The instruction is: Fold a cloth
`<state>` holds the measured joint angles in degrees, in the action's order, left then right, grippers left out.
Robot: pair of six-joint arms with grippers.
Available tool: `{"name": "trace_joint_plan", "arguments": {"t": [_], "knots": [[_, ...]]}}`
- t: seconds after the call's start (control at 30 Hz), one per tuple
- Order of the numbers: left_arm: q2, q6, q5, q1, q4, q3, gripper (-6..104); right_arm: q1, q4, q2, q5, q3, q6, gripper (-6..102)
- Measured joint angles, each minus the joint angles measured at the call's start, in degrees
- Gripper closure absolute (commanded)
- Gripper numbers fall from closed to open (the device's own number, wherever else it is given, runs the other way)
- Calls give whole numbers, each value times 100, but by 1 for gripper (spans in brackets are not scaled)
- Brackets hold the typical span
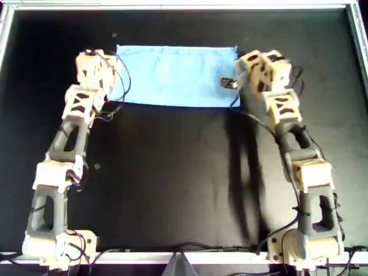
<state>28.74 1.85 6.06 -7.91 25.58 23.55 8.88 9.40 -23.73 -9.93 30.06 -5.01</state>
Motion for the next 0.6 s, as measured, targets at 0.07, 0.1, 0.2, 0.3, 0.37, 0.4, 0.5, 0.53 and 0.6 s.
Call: {"name": "trace_joint_plan", "arguments": {"t": [0.07, 0.1, 0.2, 0.3, 0.37, 0.4, 0.5, 0.53, 0.6], "knots": [[334, 0, 0, 18, 167, 0, 53, -176, 0, -237, 0, 0, 35, 41], [527, 0, 0, 26, 308, 0, 53, -272, 0, -404, 0, 0, 44, 41], [1151, 0, 0, 44, 879, 53, 53, -387, 202, -940, 0, 44, 53, 41], [1793, -9, 0, 44, 1749, 114, 53, -334, 721, -1705, 0, 510, 53, 40], [2232, -53, 0, 53, 2338, 123, 51, -281, 1046, -2268, 0, 1011, 53, 40], [2470, -62, 0, 62, 2610, 123, 49, -272, 1099, -2575, 0, 1336, 70, 40], [3393, -70, -9, 62, 3366, 123, 41, -334, 1187, -3718, 0, 2479, 88, 40], [3771, -70, -9, 62, 3604, 123, 38, -352, 1187, -4192, 0, 2927, 88, 40], [4579, -158, -9, 62, 4122, 114, 34, -343, 1187, -5282, 0, 3850, 88, 41]]}}
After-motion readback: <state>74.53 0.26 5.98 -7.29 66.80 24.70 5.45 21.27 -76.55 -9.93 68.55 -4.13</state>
